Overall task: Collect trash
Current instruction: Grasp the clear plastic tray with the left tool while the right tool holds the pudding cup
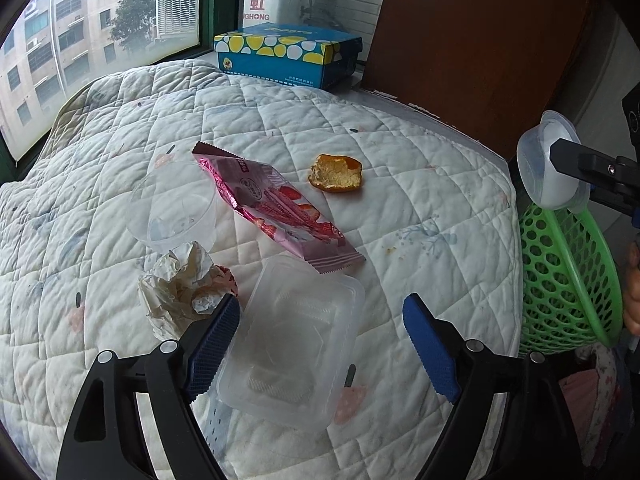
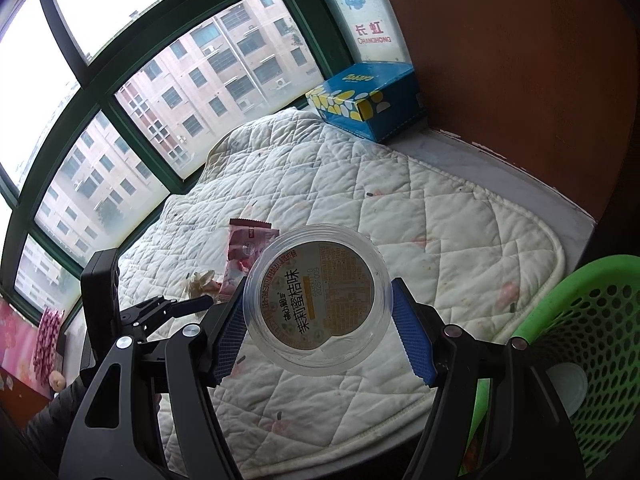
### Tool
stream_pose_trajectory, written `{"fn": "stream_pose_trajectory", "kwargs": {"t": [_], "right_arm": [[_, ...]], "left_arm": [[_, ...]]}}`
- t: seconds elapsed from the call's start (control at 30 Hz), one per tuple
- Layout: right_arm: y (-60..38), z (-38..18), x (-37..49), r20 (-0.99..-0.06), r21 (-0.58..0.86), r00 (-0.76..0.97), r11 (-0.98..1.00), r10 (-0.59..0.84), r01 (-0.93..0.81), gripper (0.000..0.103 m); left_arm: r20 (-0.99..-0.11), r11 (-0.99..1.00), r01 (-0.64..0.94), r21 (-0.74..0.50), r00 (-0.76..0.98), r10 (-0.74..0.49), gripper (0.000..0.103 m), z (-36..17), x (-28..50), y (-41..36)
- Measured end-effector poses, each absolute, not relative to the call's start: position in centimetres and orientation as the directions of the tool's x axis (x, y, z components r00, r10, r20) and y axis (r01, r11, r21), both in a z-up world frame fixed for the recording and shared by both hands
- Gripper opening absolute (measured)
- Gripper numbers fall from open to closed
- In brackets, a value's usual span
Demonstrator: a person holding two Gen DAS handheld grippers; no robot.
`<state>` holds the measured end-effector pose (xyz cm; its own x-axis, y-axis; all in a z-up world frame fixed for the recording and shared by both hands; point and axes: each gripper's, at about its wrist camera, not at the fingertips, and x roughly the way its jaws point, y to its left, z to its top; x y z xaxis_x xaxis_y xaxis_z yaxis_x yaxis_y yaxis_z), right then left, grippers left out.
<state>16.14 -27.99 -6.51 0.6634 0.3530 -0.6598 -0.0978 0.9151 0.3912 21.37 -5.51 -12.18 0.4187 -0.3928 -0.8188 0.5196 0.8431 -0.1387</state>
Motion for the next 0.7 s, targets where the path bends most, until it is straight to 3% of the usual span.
{"fn": "stream_pose_trajectory", "kwargs": {"t": [0.17, 0.33, 0.7], "right_arm": [[-28.4, -6.6, 15.5, -0.659, 0.393, 0.666, 0.915, 0.349, -0.09, 0.068], [-29.0, -6.5, 14.8, -0.658, 0.395, 0.673, 0.915, 0.339, -0.074, 0.068], [-30.0, -5.9, 12.3, -0.655, 0.371, 0.69, 0.927, 0.306, -0.059, 0.068]], "left_arm": [[-0.844, 0.841, 0.534, -0.085, 0.41, -0.345, 0.079, -13.0, 21.1, -5.8], [-0.851, 0.852, 0.521, -0.049, 0.425, -0.308, 0.063, -13.1, 21.0, -5.9], [-0.843, 0.887, 0.457, -0.068, 0.449, -0.296, 0.06, -12.0, 19.0, -5.3]]}}
